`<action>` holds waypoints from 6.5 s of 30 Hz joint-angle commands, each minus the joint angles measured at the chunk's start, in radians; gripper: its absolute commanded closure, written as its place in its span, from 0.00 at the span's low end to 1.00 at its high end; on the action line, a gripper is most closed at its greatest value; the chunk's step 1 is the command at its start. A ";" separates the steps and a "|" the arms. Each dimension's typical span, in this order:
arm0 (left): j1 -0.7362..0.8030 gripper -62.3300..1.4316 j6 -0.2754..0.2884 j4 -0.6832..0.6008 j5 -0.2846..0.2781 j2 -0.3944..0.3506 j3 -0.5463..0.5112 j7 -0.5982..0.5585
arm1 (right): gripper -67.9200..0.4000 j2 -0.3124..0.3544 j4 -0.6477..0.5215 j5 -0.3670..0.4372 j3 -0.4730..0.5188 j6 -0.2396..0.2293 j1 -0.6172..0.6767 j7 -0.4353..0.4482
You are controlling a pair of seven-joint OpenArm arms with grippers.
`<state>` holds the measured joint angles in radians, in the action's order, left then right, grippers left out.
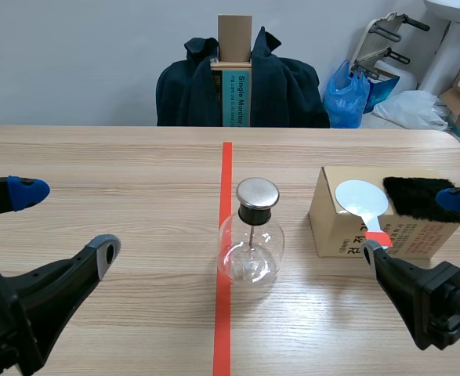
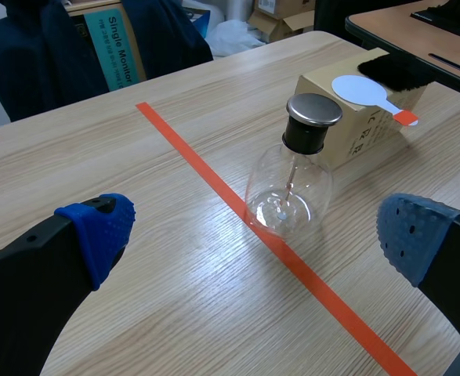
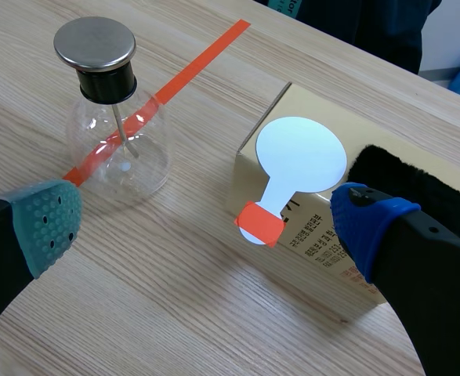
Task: Do the electroscope experiment.
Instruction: 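Pick up the white charging plate, then bring the plate to the electroscope and point at the metal foil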
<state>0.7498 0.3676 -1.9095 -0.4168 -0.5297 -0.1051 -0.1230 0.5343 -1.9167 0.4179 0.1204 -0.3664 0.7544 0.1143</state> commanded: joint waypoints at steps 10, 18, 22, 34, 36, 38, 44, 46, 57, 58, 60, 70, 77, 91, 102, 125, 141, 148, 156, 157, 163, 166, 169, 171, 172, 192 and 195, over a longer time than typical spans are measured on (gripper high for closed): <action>-0.005 0.00 0.001 -0.017 -0.006 -0.003 0.001 -0.014 | 0.00 0.005 -0.031 -0.717 0.010 -0.050 -0.003 -0.043; -0.005 0.00 0.001 -0.017 -0.006 -0.003 0.001 -0.014 | 0.00 0.005 0.005 -1.286 0.008 0.041 0.000 0.017; -0.005 0.00 0.001 -0.017 -0.006 -0.003 0.001 -0.014 | 0.00 0.005 0.073 -1.418 0.008 0.220 -0.002 0.120; -0.005 0.00 0.001 -0.017 -0.006 -0.003 0.003 -0.015 | 0.00 -0.117 0.404 -1.515 -0.093 0.737 -0.177 0.251; -0.005 0.00 0.001 -0.017 -0.006 -0.003 0.003 -0.015 | 0.00 -0.153 0.446 -1.529 -0.114 0.780 -0.211 0.227; -0.005 0.00 0.001 -0.017 -0.006 -0.003 0.003 -0.015 | 0.00 -0.185 0.480 -1.569 -0.132 0.803 -0.237 0.186; -0.005 0.00 0.001 -0.017 -0.006 -0.003 0.003 -0.015 | 0.00 -0.257 0.529 -1.634 -0.190 0.805 -0.283 0.080; -0.005 0.00 0.001 -0.017 -0.006 -0.003 0.003 -0.015 | 0.00 -0.266 0.531 -1.639 -0.215 0.805 -0.292 0.046; -0.005 0.00 0.001 -0.017 -0.006 -0.003 0.003 -0.015 | 0.00 -0.269 0.534 -1.641 -0.281 0.808 -0.375 0.031; -0.005 0.00 0.001 -0.017 -0.006 -0.003 0.003 -0.015 | 0.00 -0.269 0.534 -1.641 -0.281 0.808 -0.379 0.031; -0.005 0.00 0.001 -0.017 -0.006 -0.003 0.003 -0.015 | 0.00 -0.269 0.534 -1.642 -0.281 0.808 -0.386 0.031; -0.005 0.00 0.001 -0.017 -0.006 -0.003 0.003 -0.015 | 0.00 -0.268 0.534 -1.669 -0.280 0.808 -0.386 0.036; -0.005 0.00 0.001 -0.017 -0.006 -0.003 0.003 -0.015 | 0.31 -0.268 0.534 -1.669 -0.280 0.808 -0.386 0.038; -0.005 0.00 0.001 -0.017 -0.006 -0.003 0.003 -0.014 | 0.98 -0.259 0.534 -1.669 -0.276 0.808 -0.386 0.027; -0.005 0.00 0.001 -0.017 -0.002 -0.003 0.003 -0.010 | 0.98 -0.255 0.531 -1.661 -0.236 0.847 -0.383 0.040; -0.553 0.95 0.172 0.484 -0.016 -0.160 0.382 -0.045 | 0.98 -0.255 0.048 -1.337 0.068 0.898 -0.286 0.153; -0.887 0.95 0.118 0.878 0.099 0.072 0.749 -0.158 | 0.98 -0.255 -0.042 -1.236 0.082 0.869 -0.344 0.140; -0.903 0.95 0.067 0.943 0.126 0.125 0.780 -0.201 | 0.98 -0.258 -0.038 -1.288 -0.022 0.801 -0.407 0.135; -0.902 0.95 0.042 0.961 0.127 0.133 0.780 -0.202 | 0.98 -0.258 0.021 -1.460 -0.229 0.784 -0.408 0.136; -0.902 0.95 0.042 0.961 0.127 0.133 0.780 -0.202 | 0.98 -0.257 0.043 -1.484 -0.249 0.785 -0.408 0.136; -0.902 0.95 0.038 0.961 0.126 0.133 0.780 -0.202 | 0.98 -0.257 0.197 -1.555 -0.297 0.785 -0.407 0.170; -0.902 0.95 0.038 0.961 0.126 0.133 0.780 -0.202 | 0.98 -0.254 0.278 -1.563 -0.296 0.796 -0.407 0.197; -0.902 0.95 0.038 0.961 0.126 0.133 0.780 -0.202 | 0.98 -0.243 0.349 -1.562 -0.295 0.805 -0.408 0.231; -0.902 0.95 0.038 0.961 0.126 0.133 0.780 -0.202 | 0.98 -0.243 0.394 -1.562 -0.295 0.832 -0.408 0.252; -0.902 0.95 0.038 0.961 0.126 0.133 0.780 -0.202 | 0.98 -0.243 0.413 -1.562 -0.295 0.846 -0.408 0.261; -0.902 0.95 0.038 0.961 0.126 0.133 0.780 -0.202 | 0.98 -0.243 0.467 -1.547 -0.288 0.902 -0.408 0.483; -0.902 0.95 0.038 0.961 0.126 0.133 0.780 -0.202 | 0.98 -0.243 0.467 -1.548 -0.288 0.902 -0.408 0.539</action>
<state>-0.1444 0.4034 -0.9344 -0.2844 -0.3992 0.6811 -0.3084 0.2802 -1.4231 -1.1370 -0.1780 0.5240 0.3500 0.6483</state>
